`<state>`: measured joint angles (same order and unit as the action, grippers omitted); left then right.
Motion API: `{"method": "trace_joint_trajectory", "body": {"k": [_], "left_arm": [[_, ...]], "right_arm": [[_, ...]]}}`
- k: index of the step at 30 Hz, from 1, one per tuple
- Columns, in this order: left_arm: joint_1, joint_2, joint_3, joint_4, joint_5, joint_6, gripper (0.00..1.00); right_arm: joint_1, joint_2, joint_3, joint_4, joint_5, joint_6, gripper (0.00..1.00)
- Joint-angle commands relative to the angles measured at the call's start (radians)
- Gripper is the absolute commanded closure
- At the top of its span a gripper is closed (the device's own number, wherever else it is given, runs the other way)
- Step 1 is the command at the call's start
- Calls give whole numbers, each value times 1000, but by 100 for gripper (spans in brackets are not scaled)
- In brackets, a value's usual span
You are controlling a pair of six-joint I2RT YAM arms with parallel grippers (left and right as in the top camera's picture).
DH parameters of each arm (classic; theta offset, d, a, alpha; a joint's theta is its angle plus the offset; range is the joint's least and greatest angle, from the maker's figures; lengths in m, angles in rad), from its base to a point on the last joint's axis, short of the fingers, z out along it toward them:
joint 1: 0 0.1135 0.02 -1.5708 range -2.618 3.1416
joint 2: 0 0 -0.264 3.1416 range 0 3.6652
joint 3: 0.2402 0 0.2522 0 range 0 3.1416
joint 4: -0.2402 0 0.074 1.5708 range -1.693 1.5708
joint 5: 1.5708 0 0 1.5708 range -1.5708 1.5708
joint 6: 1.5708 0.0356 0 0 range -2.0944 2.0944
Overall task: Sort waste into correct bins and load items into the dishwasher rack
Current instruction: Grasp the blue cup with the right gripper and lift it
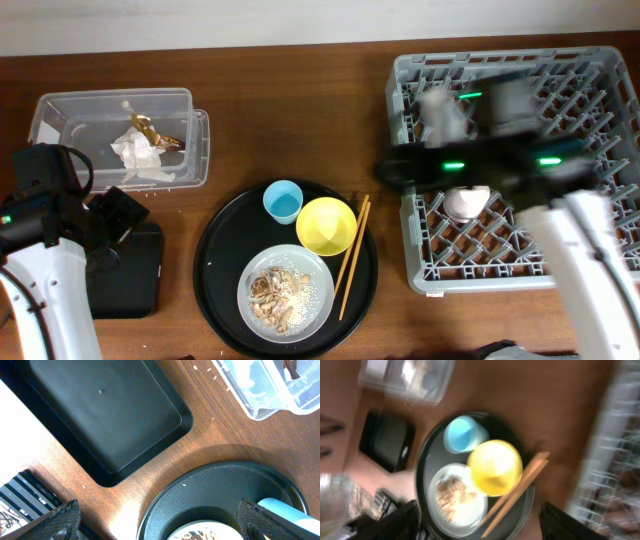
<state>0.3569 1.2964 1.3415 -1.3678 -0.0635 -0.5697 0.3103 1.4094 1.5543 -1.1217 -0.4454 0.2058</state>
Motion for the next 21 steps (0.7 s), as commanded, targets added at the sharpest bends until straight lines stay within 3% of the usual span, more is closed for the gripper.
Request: {"method": "trace_joint_trajectory", "body": {"k": [1, 4, 8, 15, 21], "left_arm": [[6, 0, 15, 1, -4, -10, 1], [6, 0, 15, 1, -4, -10, 1], [6, 0, 15, 1, -4, -10, 1], [6, 0, 15, 1, -4, -10, 1], [6, 0, 15, 1, -4, -10, 1]], "right_arm": [[303, 118, 8, 191, 287, 209, 23], [522, 317, 8, 366, 436, 309, 23], [655, 523, 9, 481, 597, 309, 25], [708, 595, 9, 483, 826, 295, 29], [702, 644, 5, 502, 819, 278, 31]]}}
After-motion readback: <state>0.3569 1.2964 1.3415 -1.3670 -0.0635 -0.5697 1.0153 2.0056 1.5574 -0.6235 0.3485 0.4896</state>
